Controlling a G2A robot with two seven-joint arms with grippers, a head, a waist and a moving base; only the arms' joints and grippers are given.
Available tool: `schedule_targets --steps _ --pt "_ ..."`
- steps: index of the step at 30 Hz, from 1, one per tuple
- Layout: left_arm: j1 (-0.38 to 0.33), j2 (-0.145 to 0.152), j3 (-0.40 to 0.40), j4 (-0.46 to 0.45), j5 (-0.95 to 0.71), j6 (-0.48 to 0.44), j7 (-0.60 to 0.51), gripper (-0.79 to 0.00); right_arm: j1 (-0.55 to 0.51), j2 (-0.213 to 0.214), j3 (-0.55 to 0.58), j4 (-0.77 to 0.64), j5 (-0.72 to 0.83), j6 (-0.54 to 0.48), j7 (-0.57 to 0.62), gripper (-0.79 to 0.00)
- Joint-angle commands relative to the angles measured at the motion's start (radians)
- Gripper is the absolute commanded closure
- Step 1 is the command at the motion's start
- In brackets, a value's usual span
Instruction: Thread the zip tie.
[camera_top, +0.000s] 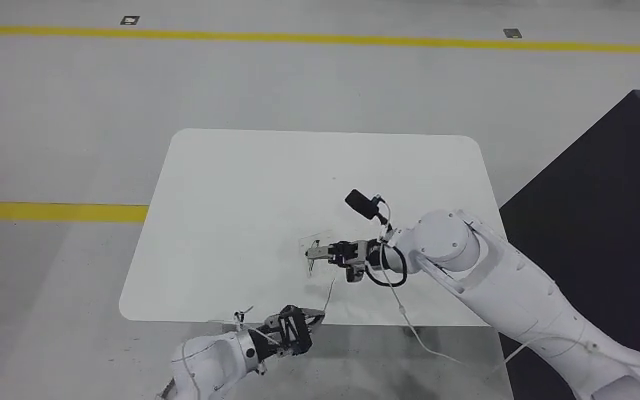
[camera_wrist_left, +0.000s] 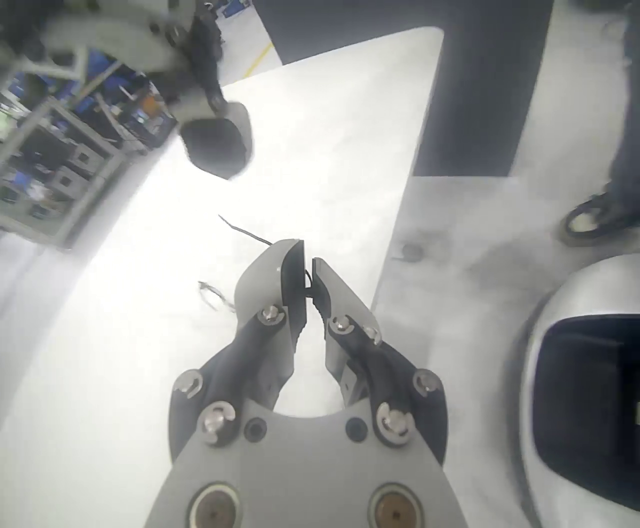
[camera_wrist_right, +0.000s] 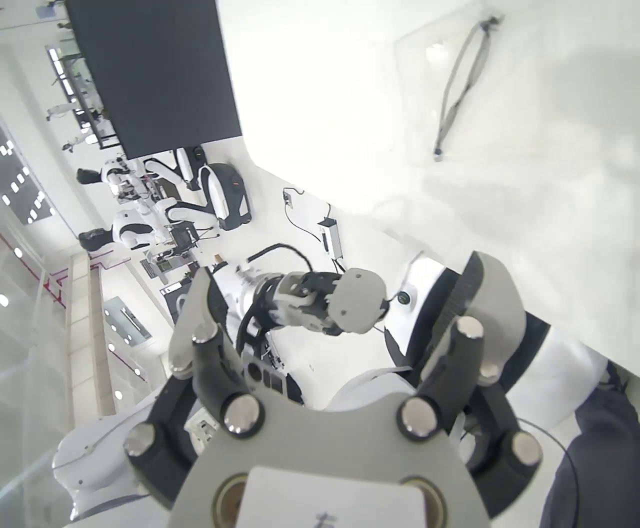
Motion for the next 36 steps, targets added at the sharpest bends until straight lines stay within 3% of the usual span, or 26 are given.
schedule_targets --steps 1,3,4,5,6,7,14,18,21,26,34,36 --pt "-0.047 0.000 -0.020 0.071 -0.393 -0.147 -0.066 0.000 -0.031 0.012 0.042 -0.031 0.010 -0.048 0.013 -0.785" --pt "-0.082 0.000 -0.018 0.123 -0.575 -0.235 -0.119 0.000 -0.067 0.024 0.076 -0.047 0.011 -0.076 0.027 -0.785" --pt "-0.097 0.001 -0.011 0.144 -0.663 -0.254 -0.146 0.000 -0.081 0.028 0.090 -0.052 0.009 -0.086 0.033 -0.736" --pt "-0.113 0.004 0.003 0.158 -0.741 -0.254 -0.182 0.000 -0.095 0.032 0.100 -0.048 0.009 -0.083 0.032 -0.785" --pt "-0.129 0.007 0.004 0.170 -0.809 -0.254 -0.215 0.000 -0.102 0.033 0.110 -0.043 0.003 -0.063 0.007 -0.785" --pt "-0.139 0.009 0.003 0.174 -0.841 -0.254 -0.236 0.000 -0.110 0.032 0.117 -0.043 -0.002 -0.037 -0.039 -0.785" --pt "-0.134 0.008 0.009 0.176 -0.864 -0.249 -0.227 0.000 -0.120 0.032 0.104 -0.043 -0.011 -0.050 -0.019 -0.785" --pt "-0.150 0.010 0.047 0.240 -1.167 -0.254 -0.248 0.000 -0.120 0.031 0.094 -0.023 -0.022 -0.166 0.054 -0.785" --pt "-0.185 0.021 0.096 0.291 -1.455 -0.254 -0.382 0.000 -0.119 0.027 0.098 0.024 0.035 -0.263 0.130 -0.785" --pt "-0.244 0.048 0.142 0.333 -1.863 -0.214 -0.646 0.000 -0.116 0.018 0.094 0.038 0.055 -0.347 0.131 -0.785" --pt "-0.246 0.050 0.143 0.335 -1.883 -0.209 -0.659 0.000 -0.115 0.017 0.097 0.039 0.062 -0.349 0.125 -0.785" --pt "-0.242 0.048 0.149 0.323 -1.900 -0.195 -0.650 0.000 -0.142 0.012 0.121 0.036 0.145 -0.409 0.071 -0.785"
